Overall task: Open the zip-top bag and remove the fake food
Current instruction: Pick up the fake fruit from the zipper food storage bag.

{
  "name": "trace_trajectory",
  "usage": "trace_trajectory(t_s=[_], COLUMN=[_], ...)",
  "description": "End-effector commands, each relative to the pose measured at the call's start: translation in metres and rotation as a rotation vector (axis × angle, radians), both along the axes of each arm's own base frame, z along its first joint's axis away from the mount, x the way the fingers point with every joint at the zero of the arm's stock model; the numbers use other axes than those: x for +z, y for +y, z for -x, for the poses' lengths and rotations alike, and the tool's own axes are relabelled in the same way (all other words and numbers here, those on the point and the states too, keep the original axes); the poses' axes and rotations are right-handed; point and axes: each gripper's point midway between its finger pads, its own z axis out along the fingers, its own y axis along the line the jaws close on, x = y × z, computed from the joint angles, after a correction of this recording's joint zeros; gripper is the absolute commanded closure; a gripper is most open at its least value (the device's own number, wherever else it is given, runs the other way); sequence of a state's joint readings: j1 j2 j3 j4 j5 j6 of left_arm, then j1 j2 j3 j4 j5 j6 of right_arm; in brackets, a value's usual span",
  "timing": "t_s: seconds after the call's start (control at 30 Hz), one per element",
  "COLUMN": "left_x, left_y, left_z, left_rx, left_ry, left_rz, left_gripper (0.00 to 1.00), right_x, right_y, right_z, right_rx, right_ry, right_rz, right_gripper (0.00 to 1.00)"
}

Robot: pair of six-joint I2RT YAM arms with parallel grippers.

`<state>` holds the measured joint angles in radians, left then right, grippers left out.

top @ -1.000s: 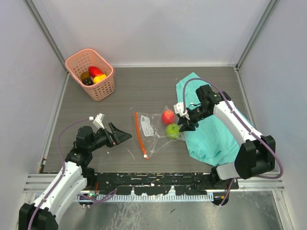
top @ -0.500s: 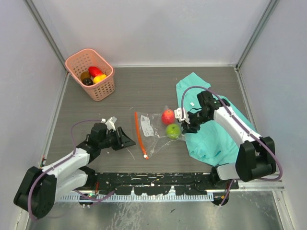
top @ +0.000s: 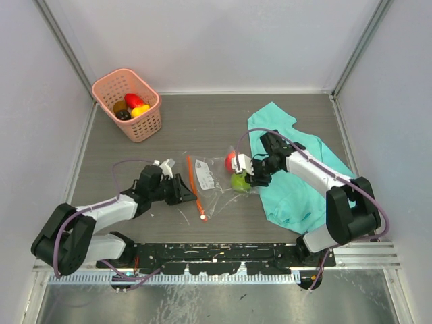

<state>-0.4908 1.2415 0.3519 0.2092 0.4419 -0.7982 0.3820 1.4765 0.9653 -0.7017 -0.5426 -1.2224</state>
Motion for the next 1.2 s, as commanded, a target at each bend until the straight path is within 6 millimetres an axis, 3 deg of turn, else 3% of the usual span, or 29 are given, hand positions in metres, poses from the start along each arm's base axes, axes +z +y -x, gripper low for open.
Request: trace_trajectory(t_s=[0.0, 0.23, 0.4, 0.5, 0.6, 0.67, 0.77, 1.0, 1.1, 1.17], left_x=[0.027, 0.038, 0.043, 0.045, 0.052, 0.059, 0.074, 0.092, 0.087, 0.086], left_y=[-0.012, -0.027, -0.035, -0.039, -0.042, -0.044, -0.045, -0.042, -0.038, -0.037], left_z=[-0.028, -0.028, -0.026, -0.028, -0.028, -0.025, -0.019, -0.004, 0.001, 0.005], left_rx=[-0.011, -0.076, -0.099, -0.107, -0.112, -0.118, -0.123, -0.135, -0.136, -0.137], left_ry=[-0.148, -0.18, -0.166, -0.159, -0.165, -0.181, -0.204, -0.229, -0.215, -0.208], left_rz=[0.03, 0.116, 0.171, 0.189, 0.222, 0.254, 0.306, 0.345, 0.325, 0.326], left_gripper=[0.65, 0.6, 0.58, 0.65, 0.81, 0.86, 1.0, 1.0, 1.0, 1.0], right_x=[-0.004, -0.014, -0.017, -0.019, -0.02, -0.022, -0.025, -0.027, -0.023, -0.014], right_y=[0.002, 0.01, 0.015, 0.021, 0.029, 0.033, 0.038, 0.047, 0.044, 0.04], right_z=[-0.009, -0.004, -0.008, -0.008, -0.006, -0.004, -0.005, -0.005, -0.006, -0.002], right_rx=[-0.024, -0.002, -0.029, -0.04, -0.039, -0.047, -0.064, -0.094, -0.092, -0.062], right_ry=[-0.024, 0.005, 0.013, 0.029, 0.055, 0.075, 0.09, 0.149, 0.152, 0.152], right_rz=[0.015, 0.03, 0.024, 0.009, -0.009, -0.023, -0.027, -0.059, -0.053, -0.066], right_gripper=[0.58, 0.64, 0.8, 0.88, 0.96, 0.99, 0.99, 0.98, 0.92, 0.81])
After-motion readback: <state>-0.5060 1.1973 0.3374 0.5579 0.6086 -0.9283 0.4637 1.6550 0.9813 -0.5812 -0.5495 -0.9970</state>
